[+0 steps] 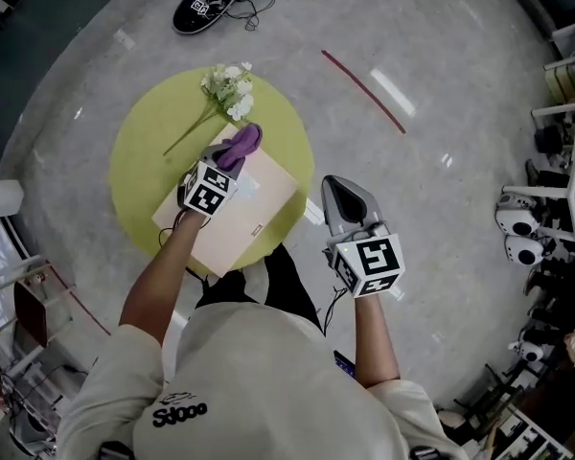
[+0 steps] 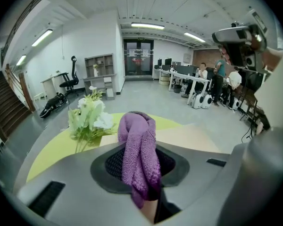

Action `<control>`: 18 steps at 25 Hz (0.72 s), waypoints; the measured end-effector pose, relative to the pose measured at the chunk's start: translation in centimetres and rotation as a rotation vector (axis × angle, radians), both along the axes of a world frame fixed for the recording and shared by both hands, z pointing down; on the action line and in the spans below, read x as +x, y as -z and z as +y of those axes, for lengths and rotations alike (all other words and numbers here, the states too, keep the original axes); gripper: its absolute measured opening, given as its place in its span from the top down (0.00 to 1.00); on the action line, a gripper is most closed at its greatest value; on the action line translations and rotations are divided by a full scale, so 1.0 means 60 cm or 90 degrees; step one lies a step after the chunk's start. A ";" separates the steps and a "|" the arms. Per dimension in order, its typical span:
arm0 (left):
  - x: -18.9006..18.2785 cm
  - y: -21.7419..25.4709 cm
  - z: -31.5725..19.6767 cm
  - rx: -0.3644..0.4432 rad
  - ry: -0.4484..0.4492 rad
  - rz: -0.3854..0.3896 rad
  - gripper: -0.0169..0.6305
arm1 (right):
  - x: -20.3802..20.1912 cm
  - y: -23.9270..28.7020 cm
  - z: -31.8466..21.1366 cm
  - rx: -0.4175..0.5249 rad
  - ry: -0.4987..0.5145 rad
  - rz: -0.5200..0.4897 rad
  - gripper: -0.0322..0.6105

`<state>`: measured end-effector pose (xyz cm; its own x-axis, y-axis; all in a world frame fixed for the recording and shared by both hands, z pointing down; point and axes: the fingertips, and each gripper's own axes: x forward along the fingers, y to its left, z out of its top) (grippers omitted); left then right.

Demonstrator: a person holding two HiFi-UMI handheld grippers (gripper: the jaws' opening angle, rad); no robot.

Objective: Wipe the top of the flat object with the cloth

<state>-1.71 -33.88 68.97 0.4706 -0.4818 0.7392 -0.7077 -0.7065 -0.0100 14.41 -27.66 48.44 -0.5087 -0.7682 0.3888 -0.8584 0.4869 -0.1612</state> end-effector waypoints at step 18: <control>0.169 -0.005 0.166 -0.029 -0.221 0.046 0.83 | 0.015 -0.018 0.130 -0.022 -0.113 0.018 0.94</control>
<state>8.41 -23.90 69.30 0.6528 -0.2508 0.7148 -0.4226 -0.9037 0.0689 15.29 -19.86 49.51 -0.3550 -0.8309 0.4284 -0.9348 0.3224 -0.1492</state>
